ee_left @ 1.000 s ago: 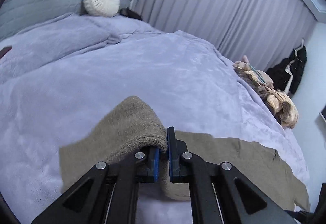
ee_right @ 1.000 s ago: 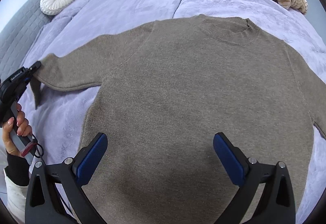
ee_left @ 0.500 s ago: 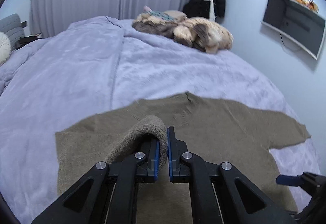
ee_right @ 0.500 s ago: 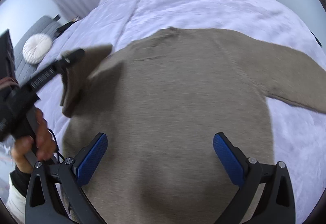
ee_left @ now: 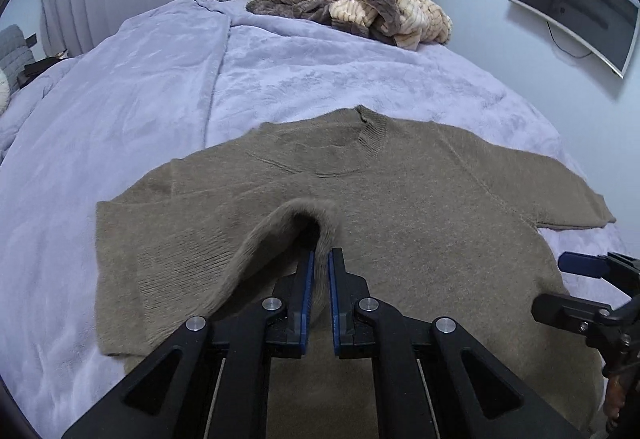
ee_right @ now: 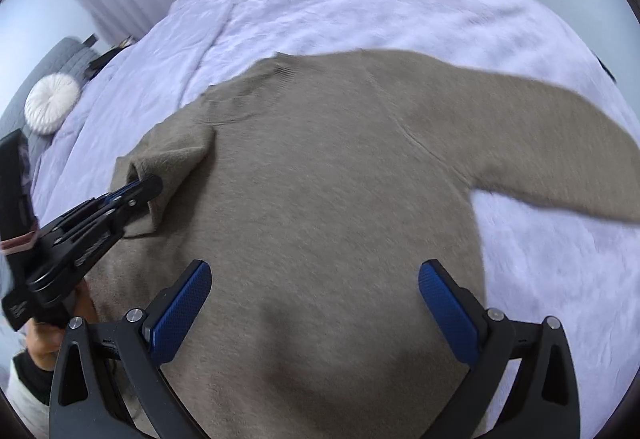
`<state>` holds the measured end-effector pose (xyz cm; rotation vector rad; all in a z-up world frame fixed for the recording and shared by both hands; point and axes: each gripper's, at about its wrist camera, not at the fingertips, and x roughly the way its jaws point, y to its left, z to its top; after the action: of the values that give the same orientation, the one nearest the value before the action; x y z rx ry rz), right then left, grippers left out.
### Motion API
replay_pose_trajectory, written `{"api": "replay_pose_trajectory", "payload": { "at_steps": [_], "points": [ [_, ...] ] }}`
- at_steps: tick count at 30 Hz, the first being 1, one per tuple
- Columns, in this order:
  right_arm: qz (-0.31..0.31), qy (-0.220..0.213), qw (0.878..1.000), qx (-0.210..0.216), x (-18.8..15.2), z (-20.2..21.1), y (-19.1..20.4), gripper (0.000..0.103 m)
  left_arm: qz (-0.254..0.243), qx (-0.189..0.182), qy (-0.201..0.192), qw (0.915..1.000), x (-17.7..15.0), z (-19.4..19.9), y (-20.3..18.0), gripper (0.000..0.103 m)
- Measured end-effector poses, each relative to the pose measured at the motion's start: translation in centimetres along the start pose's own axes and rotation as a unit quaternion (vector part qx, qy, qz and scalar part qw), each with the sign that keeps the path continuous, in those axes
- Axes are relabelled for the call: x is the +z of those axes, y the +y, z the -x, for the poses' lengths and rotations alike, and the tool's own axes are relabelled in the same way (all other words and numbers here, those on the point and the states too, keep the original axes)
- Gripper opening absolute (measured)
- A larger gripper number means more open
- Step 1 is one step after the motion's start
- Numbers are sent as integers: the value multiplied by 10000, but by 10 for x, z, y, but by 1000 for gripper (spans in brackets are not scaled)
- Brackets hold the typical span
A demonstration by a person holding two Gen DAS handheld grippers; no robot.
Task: Fold small clothes
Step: 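Open the left gripper to release the sleeve on the sweater body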
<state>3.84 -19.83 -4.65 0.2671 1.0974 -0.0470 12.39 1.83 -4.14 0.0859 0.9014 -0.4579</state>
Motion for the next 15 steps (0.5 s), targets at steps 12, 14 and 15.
{"api": "replay_pose_trajectory", "payload": {
  "at_steps": [12, 14, 15],
  "points": [
    [3077, -345, 9499, -419, 5, -47, 159, 103, 1301, 866, 21, 9877, -34, 30, 120, 9],
    [3516, -313, 9334, -643, 1, -64, 178, 103, 1457, 894, 149, 9852, -41, 23, 128, 9],
    [3700, -284, 9254, -767, 0, -74, 185, 102, 1484, 947, 221, 9841, -44, 18, 130, 9]
  ]
}}
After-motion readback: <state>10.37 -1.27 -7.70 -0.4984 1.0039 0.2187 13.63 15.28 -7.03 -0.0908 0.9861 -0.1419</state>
